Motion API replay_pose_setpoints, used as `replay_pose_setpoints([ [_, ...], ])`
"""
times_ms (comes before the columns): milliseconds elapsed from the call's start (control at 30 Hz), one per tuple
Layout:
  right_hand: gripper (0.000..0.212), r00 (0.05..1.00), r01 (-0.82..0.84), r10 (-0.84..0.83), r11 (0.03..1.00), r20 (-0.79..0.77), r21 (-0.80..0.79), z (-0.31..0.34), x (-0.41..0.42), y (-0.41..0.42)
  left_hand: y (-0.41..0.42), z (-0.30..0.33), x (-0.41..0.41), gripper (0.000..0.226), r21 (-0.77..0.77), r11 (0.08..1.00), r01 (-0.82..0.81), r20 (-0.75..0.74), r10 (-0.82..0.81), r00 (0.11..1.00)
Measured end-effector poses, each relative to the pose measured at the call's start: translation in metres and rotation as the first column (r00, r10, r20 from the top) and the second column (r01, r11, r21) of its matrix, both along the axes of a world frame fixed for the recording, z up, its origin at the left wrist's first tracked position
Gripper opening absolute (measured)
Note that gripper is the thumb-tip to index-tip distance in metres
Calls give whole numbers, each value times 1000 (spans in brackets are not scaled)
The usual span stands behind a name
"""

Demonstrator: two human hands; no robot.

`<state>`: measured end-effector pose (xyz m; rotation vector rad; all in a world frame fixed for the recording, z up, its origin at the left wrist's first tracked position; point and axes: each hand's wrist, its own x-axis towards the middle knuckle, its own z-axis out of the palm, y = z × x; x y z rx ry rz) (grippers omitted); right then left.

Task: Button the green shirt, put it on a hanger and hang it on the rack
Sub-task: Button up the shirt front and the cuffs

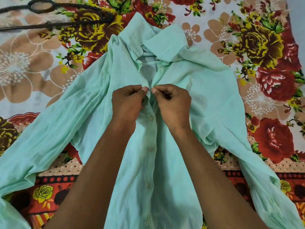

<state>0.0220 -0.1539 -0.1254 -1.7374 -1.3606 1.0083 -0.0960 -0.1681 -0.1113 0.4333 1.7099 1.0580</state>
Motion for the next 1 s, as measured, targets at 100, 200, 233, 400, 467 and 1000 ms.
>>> replay_pose_setpoints([
  [100,5,998,14,-16,999,-62,-35,-1,-3,0,-1,-3,1,5,14,1000,-7,3,7,1000],
  [200,5,998,1,-3,1000,-55,-30,-3,-3,-1,-2,-5,1,9,18,1000,5,3,-5,1000],
  [233,6,999,1,-2,1000,-46,-21,-4,-3,-1,-2,-5,1,10,15,1000,15,0,-15,1000],
  [400,7,999,12,-11,1000,-41,24,-5,-3,-1,-2,-4,-3,16,8,999,37,82,-37,996],
  [467,8,999,-5,7,1000,-47,30,-5,-3,-1,-5,-4,-7,17,38,996,77,98,-81,992],
  [1000,15,987,-155,156,988,-41,21,-9,12,-2,-6,-12,-6,13,61,987,148,-56,-145,988],
])
